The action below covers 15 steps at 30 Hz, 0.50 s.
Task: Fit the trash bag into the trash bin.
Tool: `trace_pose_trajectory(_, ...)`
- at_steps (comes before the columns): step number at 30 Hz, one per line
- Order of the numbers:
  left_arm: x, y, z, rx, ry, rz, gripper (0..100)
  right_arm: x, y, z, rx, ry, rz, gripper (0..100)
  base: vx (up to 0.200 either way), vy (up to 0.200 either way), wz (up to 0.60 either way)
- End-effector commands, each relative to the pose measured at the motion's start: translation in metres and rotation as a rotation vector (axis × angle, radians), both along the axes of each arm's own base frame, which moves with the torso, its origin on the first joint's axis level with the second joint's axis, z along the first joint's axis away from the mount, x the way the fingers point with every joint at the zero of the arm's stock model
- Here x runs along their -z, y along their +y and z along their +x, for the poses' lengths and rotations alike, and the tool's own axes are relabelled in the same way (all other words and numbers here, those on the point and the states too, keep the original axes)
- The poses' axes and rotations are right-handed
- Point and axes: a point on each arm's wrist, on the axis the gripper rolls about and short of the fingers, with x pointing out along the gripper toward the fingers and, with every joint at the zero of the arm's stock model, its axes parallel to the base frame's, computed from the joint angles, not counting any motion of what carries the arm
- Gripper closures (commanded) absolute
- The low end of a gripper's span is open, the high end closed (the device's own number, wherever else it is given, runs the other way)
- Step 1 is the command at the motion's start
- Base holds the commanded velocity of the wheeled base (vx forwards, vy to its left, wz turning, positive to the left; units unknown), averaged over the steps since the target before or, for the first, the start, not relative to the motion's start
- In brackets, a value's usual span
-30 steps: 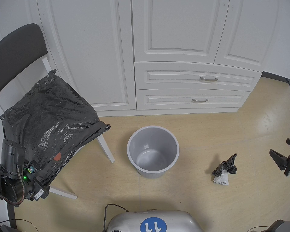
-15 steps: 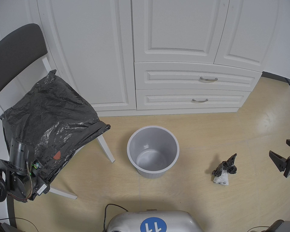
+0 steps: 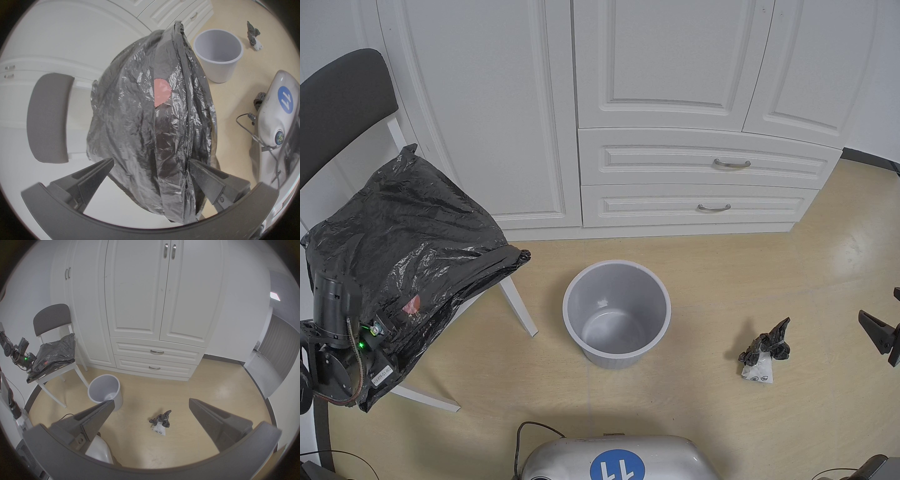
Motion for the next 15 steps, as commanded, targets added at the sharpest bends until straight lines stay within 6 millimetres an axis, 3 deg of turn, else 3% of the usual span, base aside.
trace_pose_trajectory(1, -0.021, 0.009, -0.013, -0.002, -0.110, 0.016, 0, 0.000, 0.000, -0.001, -0.001, -0.005, -0.001, 0, 0.000, 0.000, 0.00)
trace_pose_trajectory(6, -0.024, 0.012, -0.016, -0.008, -0.124, 0.021, 0, 0.000, 0.000, 0.000, -0.001, -0.002, -0.002, 0, 0.000, 0.000, 0.00)
trace_pose_trajectory(15, -0.007, 0.011, -0.010, -0.004, -0.039, 0.033, 0, 0.002, 0.000, -0.001, -0.003, 0.003, -0.022, 0, 0.000, 0.000, 0.00)
